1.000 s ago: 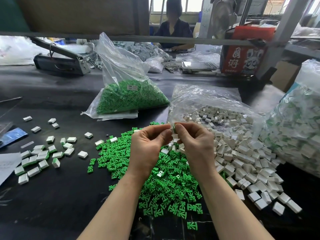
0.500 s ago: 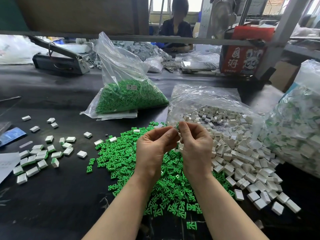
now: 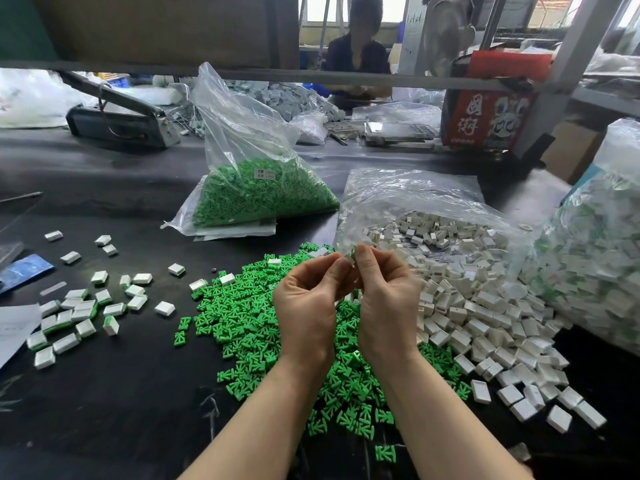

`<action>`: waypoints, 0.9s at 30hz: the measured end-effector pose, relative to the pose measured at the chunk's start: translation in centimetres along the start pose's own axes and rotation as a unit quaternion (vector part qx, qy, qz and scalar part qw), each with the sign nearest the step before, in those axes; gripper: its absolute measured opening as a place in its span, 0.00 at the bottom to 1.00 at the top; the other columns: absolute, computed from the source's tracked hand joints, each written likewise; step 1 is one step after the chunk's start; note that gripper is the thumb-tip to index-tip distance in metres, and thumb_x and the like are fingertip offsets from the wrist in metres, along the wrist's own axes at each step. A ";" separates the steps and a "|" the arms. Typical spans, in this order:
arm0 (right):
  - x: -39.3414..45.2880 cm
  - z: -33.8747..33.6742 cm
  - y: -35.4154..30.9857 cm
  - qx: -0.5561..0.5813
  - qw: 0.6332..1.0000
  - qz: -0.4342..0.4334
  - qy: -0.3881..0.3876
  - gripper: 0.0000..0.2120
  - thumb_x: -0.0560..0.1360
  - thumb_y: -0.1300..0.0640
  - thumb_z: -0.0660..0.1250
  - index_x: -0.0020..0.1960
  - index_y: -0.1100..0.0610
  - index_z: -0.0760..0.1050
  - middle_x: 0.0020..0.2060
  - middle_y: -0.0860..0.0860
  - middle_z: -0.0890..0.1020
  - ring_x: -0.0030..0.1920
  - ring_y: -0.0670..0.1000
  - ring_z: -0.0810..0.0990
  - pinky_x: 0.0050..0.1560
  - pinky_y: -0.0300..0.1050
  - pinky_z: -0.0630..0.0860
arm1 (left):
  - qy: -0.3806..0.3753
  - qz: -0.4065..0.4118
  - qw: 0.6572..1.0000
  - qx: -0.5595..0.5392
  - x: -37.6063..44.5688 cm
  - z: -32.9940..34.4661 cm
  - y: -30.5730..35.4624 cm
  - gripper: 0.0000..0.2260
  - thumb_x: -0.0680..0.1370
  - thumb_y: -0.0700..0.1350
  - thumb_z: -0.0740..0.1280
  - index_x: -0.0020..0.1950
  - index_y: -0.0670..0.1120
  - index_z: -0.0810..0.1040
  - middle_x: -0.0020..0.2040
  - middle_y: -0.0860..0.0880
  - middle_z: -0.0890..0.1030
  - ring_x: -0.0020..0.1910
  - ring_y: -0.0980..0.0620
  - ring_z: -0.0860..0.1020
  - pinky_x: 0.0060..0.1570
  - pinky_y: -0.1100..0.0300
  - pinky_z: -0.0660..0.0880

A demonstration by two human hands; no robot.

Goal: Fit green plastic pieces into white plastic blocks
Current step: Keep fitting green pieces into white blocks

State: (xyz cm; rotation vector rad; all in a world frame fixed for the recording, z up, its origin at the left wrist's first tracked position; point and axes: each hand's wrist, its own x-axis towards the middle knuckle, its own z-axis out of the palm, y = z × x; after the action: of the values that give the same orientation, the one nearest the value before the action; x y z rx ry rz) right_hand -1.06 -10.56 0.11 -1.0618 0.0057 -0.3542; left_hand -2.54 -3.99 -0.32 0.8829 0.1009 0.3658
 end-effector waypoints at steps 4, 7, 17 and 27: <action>-0.1 0.1 0.1 0.003 1.000 0.011 0.000 0.05 0.78 0.63 0.67 0.45 0.65 0.77 0.32 0.51 0.80 0.34 0.49 0.78 0.37 0.41 0.77 | 0.006 0.012 1.000 0.007 0.0 0.1 -0.1 0.04 0.72 0.33 0.72 0.45 0.38 0.82 0.39 0.41 0.85 0.37 0.46 0.84 0.39 0.60 0.81; 0.2 -0.2 0.0 -0.052 0.998 -0.024 -0.002 0.05 0.78 0.62 0.67 0.44 0.61 0.76 0.31 0.47 0.80 0.33 0.46 0.79 0.34 0.39 0.76 | -0.015 0.034 0.998 0.056 0.1 0.2 0.2 0.03 0.71 0.35 0.73 0.43 0.41 0.83 0.38 0.42 0.85 0.37 0.48 0.84 0.39 0.61 0.80; 0.7 -0.7 -0.2 -0.137 0.989 -0.046 -0.015 0.07 0.77 0.61 0.69 0.41 0.56 0.80 0.34 0.50 0.83 0.36 0.48 0.82 0.39 0.40 0.78 | -0.021 0.078 0.987 0.137 0.2 -0.1 0.4 0.03 0.73 0.35 0.73 0.44 0.42 0.83 0.38 0.45 0.85 0.38 0.50 0.84 0.42 0.60 0.81; 1.1 -1.1 -0.6 -0.151 0.985 -0.029 -0.072 0.09 0.78 0.62 0.68 0.39 0.56 0.80 0.33 0.50 0.83 0.36 0.50 0.81 0.39 0.43 0.78 | -0.024 0.081 0.986 0.143 0.4 -0.4 0.6 0.04 0.73 0.34 0.72 0.44 0.41 0.83 0.37 0.46 0.85 0.37 0.52 0.84 0.41 0.63 0.80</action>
State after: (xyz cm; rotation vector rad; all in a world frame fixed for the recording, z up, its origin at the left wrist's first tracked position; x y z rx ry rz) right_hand -0.35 -12.07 0.29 -1.3882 -0.1046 -0.3355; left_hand -2.40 -3.19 -0.04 1.1871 0.0377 0.4893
